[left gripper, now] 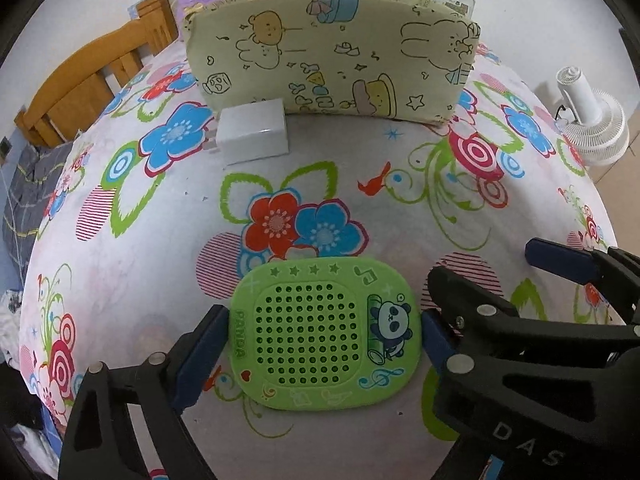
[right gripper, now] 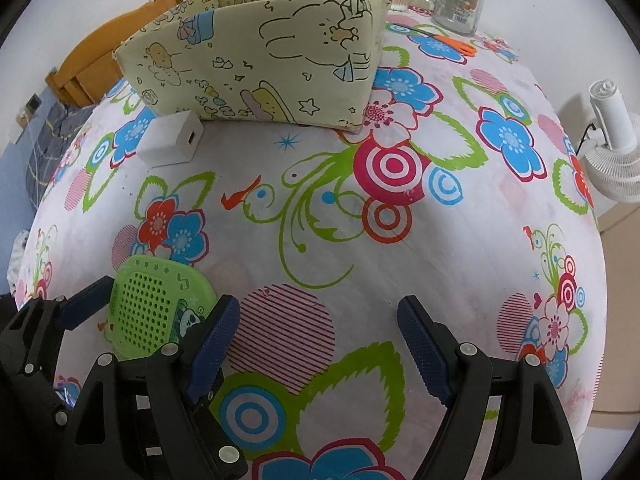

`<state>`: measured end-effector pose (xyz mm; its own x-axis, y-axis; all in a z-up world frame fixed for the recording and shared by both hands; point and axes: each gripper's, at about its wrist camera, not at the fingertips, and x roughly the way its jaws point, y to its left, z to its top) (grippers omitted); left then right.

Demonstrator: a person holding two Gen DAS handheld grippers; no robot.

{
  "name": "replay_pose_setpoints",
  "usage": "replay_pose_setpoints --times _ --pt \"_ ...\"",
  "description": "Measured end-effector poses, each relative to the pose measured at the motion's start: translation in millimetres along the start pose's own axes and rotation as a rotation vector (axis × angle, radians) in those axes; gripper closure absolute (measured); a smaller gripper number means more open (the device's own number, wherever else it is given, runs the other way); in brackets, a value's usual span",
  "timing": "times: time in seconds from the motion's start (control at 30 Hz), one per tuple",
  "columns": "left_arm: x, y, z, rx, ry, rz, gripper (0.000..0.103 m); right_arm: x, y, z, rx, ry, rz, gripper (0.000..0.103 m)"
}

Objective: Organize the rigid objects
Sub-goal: 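Grasp the green panda case with the left tool while the right grasps the white cube charger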

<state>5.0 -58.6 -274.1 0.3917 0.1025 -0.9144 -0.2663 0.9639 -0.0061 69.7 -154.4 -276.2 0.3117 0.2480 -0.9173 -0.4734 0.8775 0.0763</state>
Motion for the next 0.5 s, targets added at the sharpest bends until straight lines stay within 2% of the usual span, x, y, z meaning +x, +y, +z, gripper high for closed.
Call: replay_pose_setpoints --times 0.5 --pt "-5 16 17 0.051 -0.013 0.002 0.008 0 22 19 0.019 -0.016 0.018 0.02"
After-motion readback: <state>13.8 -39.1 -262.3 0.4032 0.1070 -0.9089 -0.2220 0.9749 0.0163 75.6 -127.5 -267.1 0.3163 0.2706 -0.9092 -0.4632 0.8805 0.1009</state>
